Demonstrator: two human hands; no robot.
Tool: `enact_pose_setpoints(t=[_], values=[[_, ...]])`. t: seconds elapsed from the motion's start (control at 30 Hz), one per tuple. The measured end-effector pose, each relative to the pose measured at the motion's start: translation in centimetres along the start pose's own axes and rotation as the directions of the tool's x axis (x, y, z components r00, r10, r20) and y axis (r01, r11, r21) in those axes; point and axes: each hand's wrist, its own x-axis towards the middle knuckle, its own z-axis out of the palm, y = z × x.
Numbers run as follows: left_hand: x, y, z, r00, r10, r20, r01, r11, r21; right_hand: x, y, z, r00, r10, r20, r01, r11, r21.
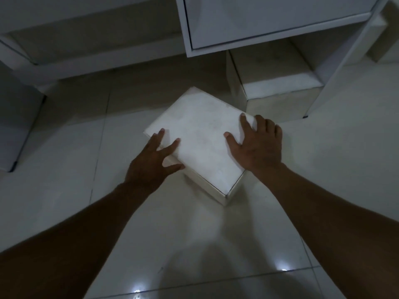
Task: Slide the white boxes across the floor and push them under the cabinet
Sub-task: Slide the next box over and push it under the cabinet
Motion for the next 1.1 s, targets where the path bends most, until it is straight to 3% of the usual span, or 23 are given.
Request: enact_pose_setpoints(t=[0.1,0.13,0.23,0.3,0.43,0.6,0.67,0.73,0.8,0.87,0.9,0.97,1.1], values=[[-2.2,2.8,2.4,0.958,-0.258,-0.124,0.221,0.942,-0.254,0.0,-0.1,-0.1,0.999,0.033,0.005,-0.033,0.999,0.005],[-2.7,4.0,3.1,0.925,-0.356,-0.131,0.282,0.877,-0.390,0.0,-0.3,-0.2,0.999,0.039,0.009,-0.039,0.999,0.007],[-2.2,7.6,4.6,0.837,-0.546,0.017,0.408,0.604,-0.684,0.0,-0.3,-0.4,0.999,0.049,0.019,-0.049,0.999,0.004],[-1.0,8.8,4.8,0.806,-0.590,0.041,0.442,0.555,-0.704,-0.3,-0.3,-0.5,0.998,0.058,0.011,-0.058,0.998,-0.006],[1.1,8.0,4.3,0.806,-0.592,0.017,0.461,0.608,-0.646,-1.6,0.0,-0.5,0.996,0.086,0.015,-0.085,0.995,-0.060],[4.9,6.6,3.0,0.841,-0.532,0.101,0.470,0.623,-0.625,-3.5,0.5,-0.7,0.991,0.129,0.016,-0.130,0.991,0.014],[6.0,6.8,2.5,0.860,-0.501,0.094,0.466,0.697,-0.545,-3.9,1.1,-1.0,0.995,0.095,0.019,-0.095,0.995,0.042],[5.4,7.4,2.3,0.922,-0.385,-0.038,0.337,0.847,-0.412,-4.4,2.4,-1.3,1.000,0.029,0.008,-0.030,0.994,0.102],[3.5,8.3,2.6,0.977,-0.097,-0.188,0.050,0.969,-0.241,-5.2,4.0,-1.5,0.997,-0.082,-0.009,0.082,0.981,0.176],[1.7,8.8,3.2,0.973,0.216,-0.085,-0.224,0.970,-0.093,-6.3,5.6,-1.4,0.980,-0.198,-0.001,0.193,0.950,0.244],[1.2,9.0,3.5,0.954,0.300,0.013,-0.300,0.953,-0.036,-6.7,6.3,-1.3,0.972,-0.236,-0.003,0.228,0.937,0.266],[0.9,8.8,4.0,0.937,0.335,0.101,-0.342,0.938,0.061,-6.9,6.9,-1.0,0.968,-0.251,-0.003,0.241,0.928,0.283],[2.3,8.4,3.8,0.939,0.336,0.073,-0.341,0.937,0.077,-5.6,7.0,-1.0,0.962,-0.273,-0.019,0.268,0.930,0.251]])
